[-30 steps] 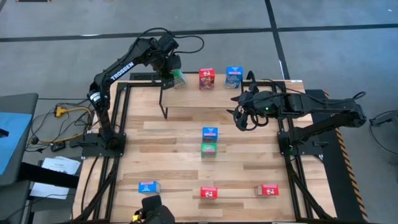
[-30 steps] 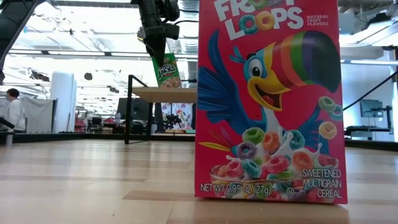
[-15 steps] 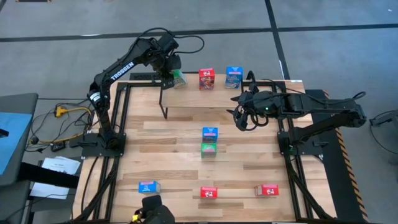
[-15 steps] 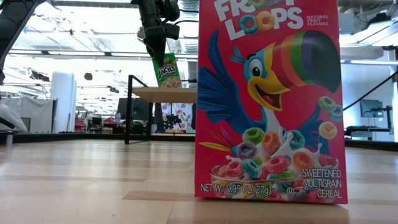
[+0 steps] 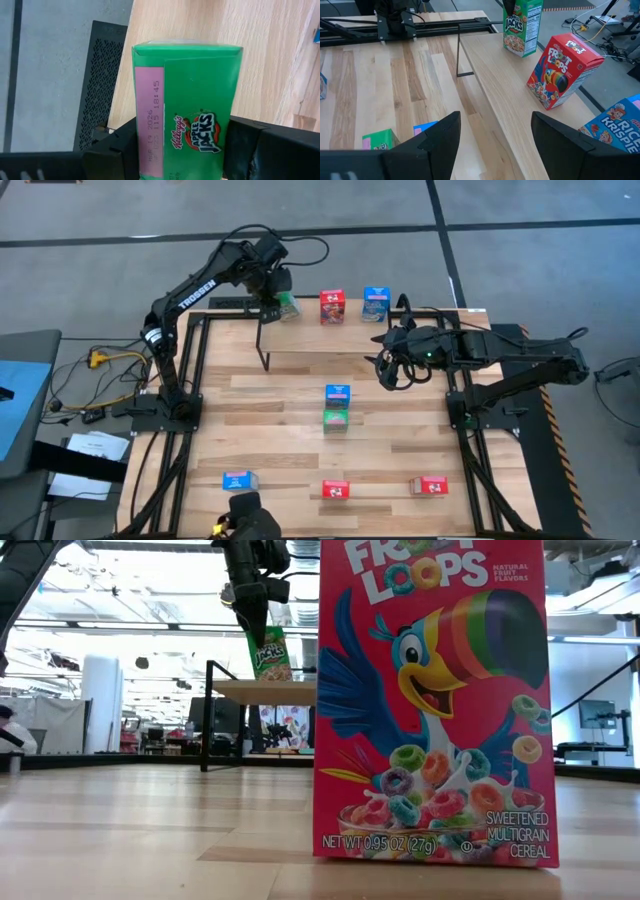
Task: Stack cereal on shelf
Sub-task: Put the top left green cereal box on the shelf
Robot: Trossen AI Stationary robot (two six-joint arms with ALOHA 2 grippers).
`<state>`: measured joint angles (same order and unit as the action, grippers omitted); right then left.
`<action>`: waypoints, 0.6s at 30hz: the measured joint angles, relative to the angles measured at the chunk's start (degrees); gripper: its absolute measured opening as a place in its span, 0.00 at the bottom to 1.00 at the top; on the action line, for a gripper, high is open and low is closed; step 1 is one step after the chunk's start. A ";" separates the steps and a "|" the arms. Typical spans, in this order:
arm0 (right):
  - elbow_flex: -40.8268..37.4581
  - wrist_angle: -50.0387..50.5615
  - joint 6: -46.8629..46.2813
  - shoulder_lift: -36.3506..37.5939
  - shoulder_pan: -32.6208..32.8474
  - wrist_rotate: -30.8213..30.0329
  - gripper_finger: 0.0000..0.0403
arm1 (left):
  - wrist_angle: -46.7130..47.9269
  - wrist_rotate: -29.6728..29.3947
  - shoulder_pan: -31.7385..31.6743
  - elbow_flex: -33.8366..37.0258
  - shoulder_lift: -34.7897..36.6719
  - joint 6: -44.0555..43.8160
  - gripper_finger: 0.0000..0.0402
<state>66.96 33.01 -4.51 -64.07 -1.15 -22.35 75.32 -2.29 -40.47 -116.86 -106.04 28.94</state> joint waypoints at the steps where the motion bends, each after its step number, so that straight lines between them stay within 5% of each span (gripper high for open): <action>1: 0.00 0.00 0.00 0.00 0.00 0.00 0.67 | -0.40 0.06 0.00 0.02 -0.03 0.43 0.46; 18: 0.00 0.00 0.00 0.00 0.00 0.00 0.67 | -1.78 0.43 0.00 0.07 -0.11 2.10 0.46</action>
<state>66.96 33.01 -4.51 -64.07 -1.15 -22.35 73.54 -1.86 -40.47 -116.79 -106.15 31.04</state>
